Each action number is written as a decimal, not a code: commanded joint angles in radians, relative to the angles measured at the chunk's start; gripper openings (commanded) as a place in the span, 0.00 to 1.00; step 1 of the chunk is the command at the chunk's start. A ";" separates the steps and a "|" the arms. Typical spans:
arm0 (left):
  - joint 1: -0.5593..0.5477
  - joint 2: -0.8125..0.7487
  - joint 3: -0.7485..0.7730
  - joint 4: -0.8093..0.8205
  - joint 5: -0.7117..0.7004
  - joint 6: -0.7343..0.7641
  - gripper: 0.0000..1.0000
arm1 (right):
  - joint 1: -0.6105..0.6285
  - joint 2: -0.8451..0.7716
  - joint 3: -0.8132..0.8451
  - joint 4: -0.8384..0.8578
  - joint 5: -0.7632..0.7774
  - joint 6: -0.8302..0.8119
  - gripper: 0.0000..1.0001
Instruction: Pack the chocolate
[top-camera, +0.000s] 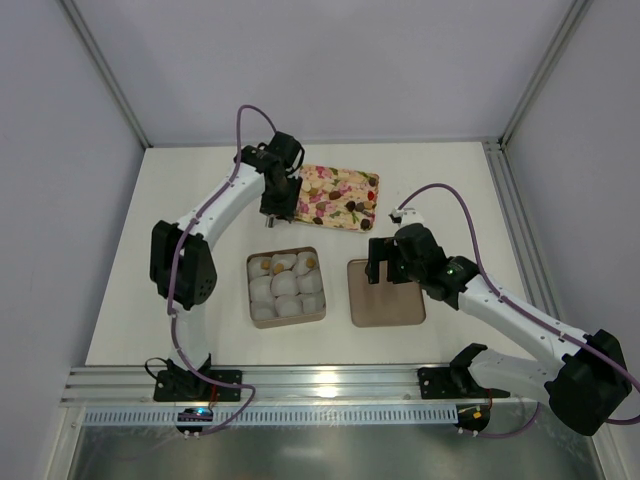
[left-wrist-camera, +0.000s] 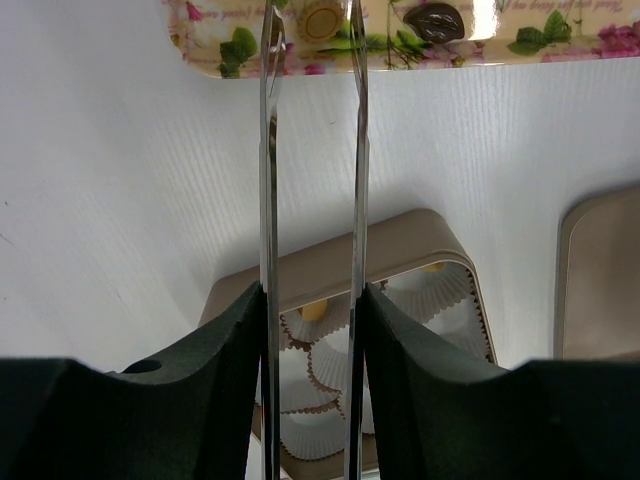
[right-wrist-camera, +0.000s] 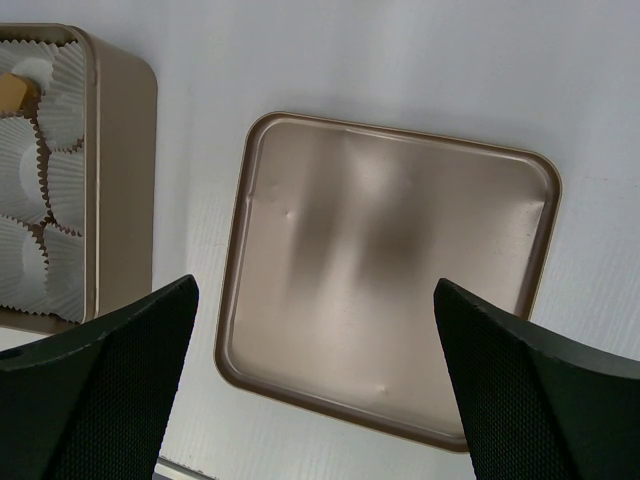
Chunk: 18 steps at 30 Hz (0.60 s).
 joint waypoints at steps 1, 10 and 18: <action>0.002 0.011 0.022 -0.013 0.021 0.019 0.42 | -0.004 0.005 0.034 0.034 -0.002 -0.002 1.00; -0.003 0.045 0.040 -0.024 0.029 0.022 0.42 | -0.005 0.007 0.032 0.035 -0.005 0.000 1.00; -0.010 0.056 0.072 -0.038 0.027 0.023 0.38 | -0.005 0.009 0.038 0.034 -0.008 -0.003 1.00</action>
